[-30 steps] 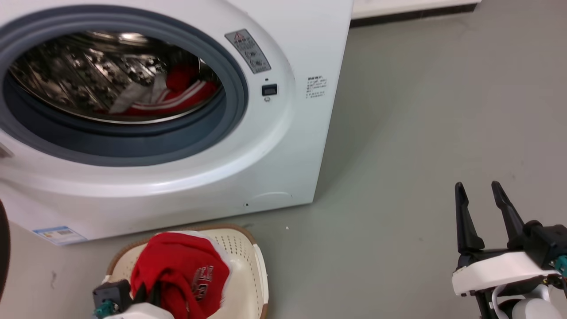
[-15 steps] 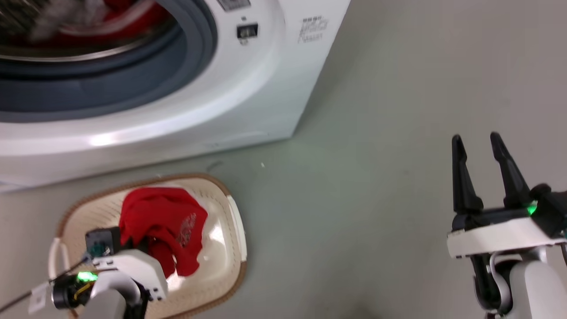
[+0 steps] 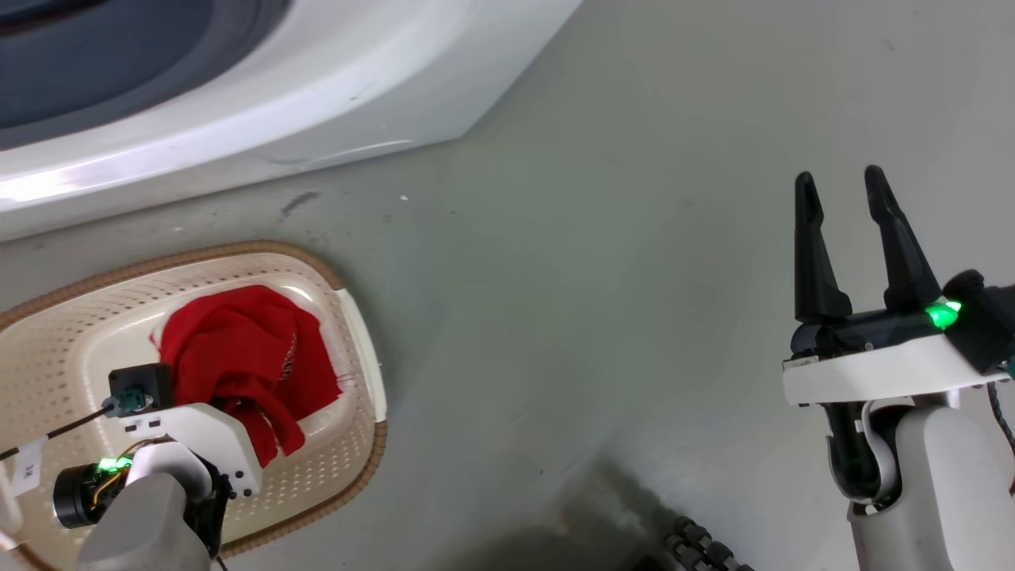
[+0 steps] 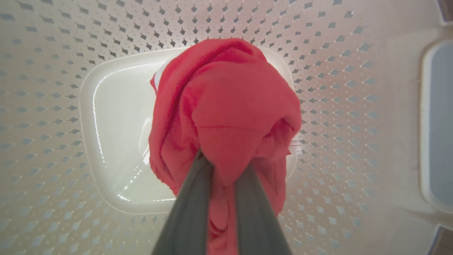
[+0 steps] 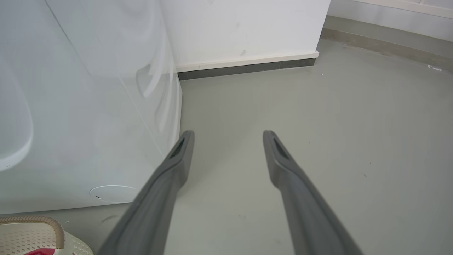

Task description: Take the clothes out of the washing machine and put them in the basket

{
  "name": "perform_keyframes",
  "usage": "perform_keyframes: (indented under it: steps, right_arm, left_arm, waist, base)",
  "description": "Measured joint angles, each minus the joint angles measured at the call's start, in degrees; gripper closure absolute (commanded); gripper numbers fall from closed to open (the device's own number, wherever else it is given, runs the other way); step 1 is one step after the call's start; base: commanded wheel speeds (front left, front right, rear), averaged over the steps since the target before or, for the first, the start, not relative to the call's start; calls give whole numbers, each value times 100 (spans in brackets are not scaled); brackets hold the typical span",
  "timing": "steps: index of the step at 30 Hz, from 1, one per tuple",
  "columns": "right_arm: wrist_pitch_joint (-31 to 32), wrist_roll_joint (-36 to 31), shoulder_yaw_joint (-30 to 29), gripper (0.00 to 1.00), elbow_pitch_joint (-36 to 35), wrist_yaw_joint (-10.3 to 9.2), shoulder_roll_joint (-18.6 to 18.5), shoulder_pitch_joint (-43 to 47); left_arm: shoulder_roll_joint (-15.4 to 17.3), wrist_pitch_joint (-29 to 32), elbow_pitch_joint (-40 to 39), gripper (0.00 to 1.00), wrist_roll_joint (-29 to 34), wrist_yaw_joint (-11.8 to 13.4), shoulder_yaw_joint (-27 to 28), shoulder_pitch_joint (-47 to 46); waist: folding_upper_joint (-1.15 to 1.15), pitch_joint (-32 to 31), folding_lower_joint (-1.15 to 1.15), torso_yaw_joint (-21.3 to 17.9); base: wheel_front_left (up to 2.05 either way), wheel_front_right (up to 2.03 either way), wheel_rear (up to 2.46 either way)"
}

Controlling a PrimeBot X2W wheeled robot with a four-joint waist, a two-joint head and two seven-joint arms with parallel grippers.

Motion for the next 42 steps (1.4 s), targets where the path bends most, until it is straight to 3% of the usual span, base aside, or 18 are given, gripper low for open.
perform_keyframes:
  steps: [5, 6, 9, 18, 29, 42]
  right_arm:
    - [-30, 103, 69, 0, 116, 0, 0, -62]
    - [-34, 118, 64, 0, 132, 0, 0, -63]
    - [-43, 132, 44, 0, 142, 0, 1, -72]
    - [-47, 9, -124, 0, 52, 0, 1, -36]
    - [-45, -283, -291, 0, 155, 0, 2, 424]
    - [313, -487, -495, 0, -119, 0, 2, 903]
  left_arm:
    - [14, 49, 382, 100, -47, -45, -12, -178]
    - [15, 86, 423, 91, -68, -55, -19, -195]
    - [10, 144, 533, 0, -94, -91, -22, -203]
    - [-171, 135, 668, 0, -240, -143, -20, -166]
    - [-534, -223, 560, 0, -283, -166, -25, 327]
    - [-720, -246, -1462, 0, 146, 178, 510, 1151]
  waist:
    - [0, 127, 0, -179]
    - [0, 132, 0, -196]
    - [0, 108, 0, -211]
    - [0, -191, -1, -136]
    - [0, -1256, -1, 183]
    - [0, -2242, -2, 804]
  base:
    - [0, 0, 0]
    - [0, 0, 0]
    - [0, 0, 0]
    - [0, 0, 0]
    - [0, 0, 0]
    - [0, 0, 0]
